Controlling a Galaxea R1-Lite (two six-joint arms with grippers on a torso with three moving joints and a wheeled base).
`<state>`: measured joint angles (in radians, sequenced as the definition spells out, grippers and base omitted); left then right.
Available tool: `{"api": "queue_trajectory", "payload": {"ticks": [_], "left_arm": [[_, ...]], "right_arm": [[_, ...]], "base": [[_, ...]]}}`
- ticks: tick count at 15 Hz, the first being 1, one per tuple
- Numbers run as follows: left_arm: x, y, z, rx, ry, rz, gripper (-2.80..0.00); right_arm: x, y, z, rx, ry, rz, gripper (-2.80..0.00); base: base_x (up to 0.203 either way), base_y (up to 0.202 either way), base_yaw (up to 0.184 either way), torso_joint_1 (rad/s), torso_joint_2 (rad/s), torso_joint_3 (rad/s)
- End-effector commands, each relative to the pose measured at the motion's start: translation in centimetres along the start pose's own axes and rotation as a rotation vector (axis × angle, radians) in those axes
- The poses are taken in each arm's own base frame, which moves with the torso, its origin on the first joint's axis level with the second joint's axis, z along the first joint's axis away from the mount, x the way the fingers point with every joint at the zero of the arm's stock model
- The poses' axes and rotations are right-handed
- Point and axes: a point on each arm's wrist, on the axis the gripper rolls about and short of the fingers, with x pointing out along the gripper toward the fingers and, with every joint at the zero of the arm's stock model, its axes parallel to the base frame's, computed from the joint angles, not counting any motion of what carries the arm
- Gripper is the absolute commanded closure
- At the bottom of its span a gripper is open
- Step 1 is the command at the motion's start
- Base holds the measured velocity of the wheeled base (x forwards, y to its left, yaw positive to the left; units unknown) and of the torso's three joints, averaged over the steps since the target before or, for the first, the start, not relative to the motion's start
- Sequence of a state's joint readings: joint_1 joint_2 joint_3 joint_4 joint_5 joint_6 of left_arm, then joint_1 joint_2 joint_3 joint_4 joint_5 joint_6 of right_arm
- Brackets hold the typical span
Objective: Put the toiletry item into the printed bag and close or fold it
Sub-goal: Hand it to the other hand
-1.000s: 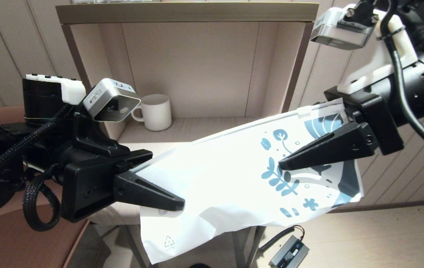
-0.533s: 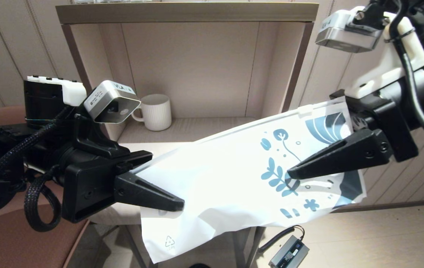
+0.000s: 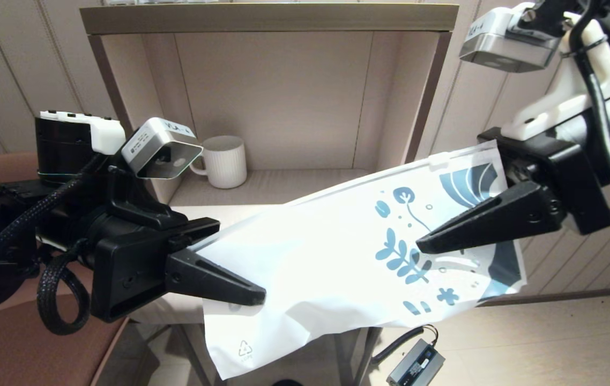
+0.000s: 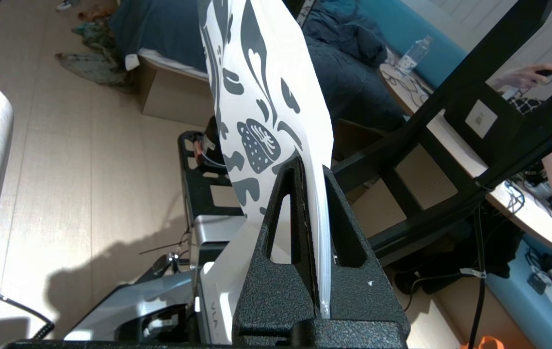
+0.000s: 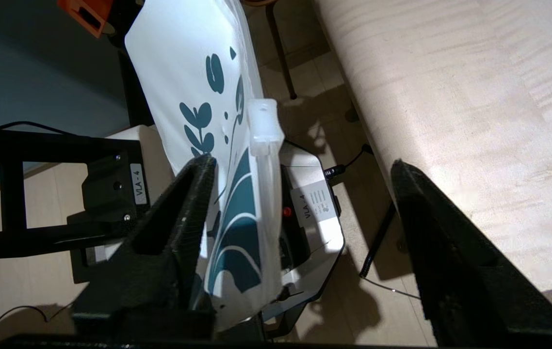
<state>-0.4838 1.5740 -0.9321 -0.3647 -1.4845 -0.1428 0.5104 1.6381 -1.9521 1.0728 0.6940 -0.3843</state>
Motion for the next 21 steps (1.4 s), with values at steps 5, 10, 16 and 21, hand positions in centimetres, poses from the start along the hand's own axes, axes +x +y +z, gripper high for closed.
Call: {"api": "queue_trajectory", "payload": {"ticks": [5,10,16,21], "left_arm": [[0.0,0.1,0.0,-0.001,0.001,-0.007,0.0],[0.3,0.5,-0.3,0.0,0.005,-0.019,0.0],[0.4,1.8,-0.8,0.024,0.002,-0.011,0.0],[0.5,2.3,-1.0,0.023,-0.006,0.037,-2.8]], "right_arm": [[0.5,-0.2,-0.2,0.0,0.011,0.023,0.0],[1.1,0.0,-0.6,0.011,0.028,0.068,0.0],[1.5,0.0,-1.0,0.011,0.041,0.077,0.0],[1.6,-0.2,-1.1,0.012,0.046,0.08,0.0]], "base": [[0.0,0.0,0.0,0.0,0.0,0.0],[0.0,0.0,0.0,0.0,0.0,0.0],[0.0,0.0,0.0,0.0,0.0,0.0],[0.0,0.0,0.0,0.0,0.0,0.0]]}}
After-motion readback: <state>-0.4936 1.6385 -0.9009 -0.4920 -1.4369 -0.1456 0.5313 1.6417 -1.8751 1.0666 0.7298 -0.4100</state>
